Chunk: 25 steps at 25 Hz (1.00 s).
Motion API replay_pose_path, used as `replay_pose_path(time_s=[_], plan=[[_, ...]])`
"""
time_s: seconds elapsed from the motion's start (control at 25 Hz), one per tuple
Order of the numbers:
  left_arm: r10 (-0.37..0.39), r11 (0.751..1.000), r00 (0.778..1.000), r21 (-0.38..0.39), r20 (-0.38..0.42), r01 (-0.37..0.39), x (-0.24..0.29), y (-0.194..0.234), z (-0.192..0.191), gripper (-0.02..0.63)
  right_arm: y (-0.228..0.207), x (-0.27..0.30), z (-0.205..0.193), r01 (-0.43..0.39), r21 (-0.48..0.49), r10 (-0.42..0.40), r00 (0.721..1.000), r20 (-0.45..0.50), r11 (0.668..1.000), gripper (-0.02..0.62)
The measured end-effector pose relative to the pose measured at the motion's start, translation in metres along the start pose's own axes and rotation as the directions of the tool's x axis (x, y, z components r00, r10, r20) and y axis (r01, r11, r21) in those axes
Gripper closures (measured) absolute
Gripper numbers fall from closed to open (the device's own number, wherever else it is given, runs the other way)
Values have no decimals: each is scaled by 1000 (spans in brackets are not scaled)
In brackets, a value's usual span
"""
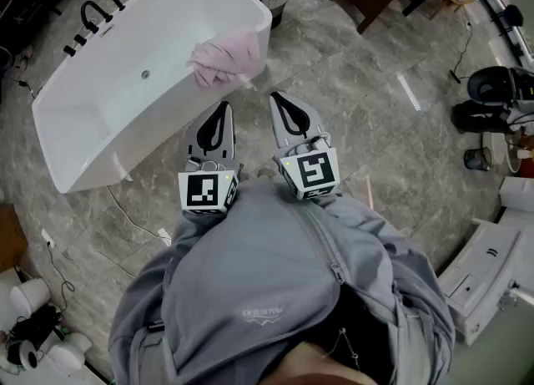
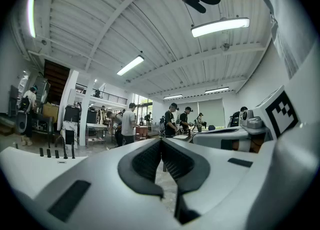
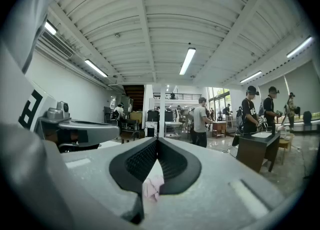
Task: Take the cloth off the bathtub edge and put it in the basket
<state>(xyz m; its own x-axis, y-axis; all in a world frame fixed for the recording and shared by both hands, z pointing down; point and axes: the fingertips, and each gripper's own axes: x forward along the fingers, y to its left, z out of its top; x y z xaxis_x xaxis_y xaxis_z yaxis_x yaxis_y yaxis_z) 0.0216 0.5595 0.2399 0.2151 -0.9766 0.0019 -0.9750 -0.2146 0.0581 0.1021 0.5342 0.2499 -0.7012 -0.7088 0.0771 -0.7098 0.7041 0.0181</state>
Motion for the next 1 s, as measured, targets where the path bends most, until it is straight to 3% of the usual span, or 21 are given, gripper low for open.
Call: replay_pose_path(time_s=[0.24,0.4,0.52,0.76,1.0], plan=[[-8,1000,1000,29,-6,8,6,2,1,600,-2,9,-1,2,-5,-2,1000,9,1000,591],[1,1000,1000,31,-8,-1,11,1,1,600,-4,12,7,2,46,-3,1000,29,999,591],[10,999,1000,34,4,-10,16,0,3,600,-6,11,7,-47,6,47,997,54,999,591],[61,996,998,65,13,-61,34,5,8,600,-32,15,20,-31,51,26,995,92,998,591],[101,990,995,93,28,-103,46,7,13,600,-57,21,19,-49,-4,49,996,80,999,591]])
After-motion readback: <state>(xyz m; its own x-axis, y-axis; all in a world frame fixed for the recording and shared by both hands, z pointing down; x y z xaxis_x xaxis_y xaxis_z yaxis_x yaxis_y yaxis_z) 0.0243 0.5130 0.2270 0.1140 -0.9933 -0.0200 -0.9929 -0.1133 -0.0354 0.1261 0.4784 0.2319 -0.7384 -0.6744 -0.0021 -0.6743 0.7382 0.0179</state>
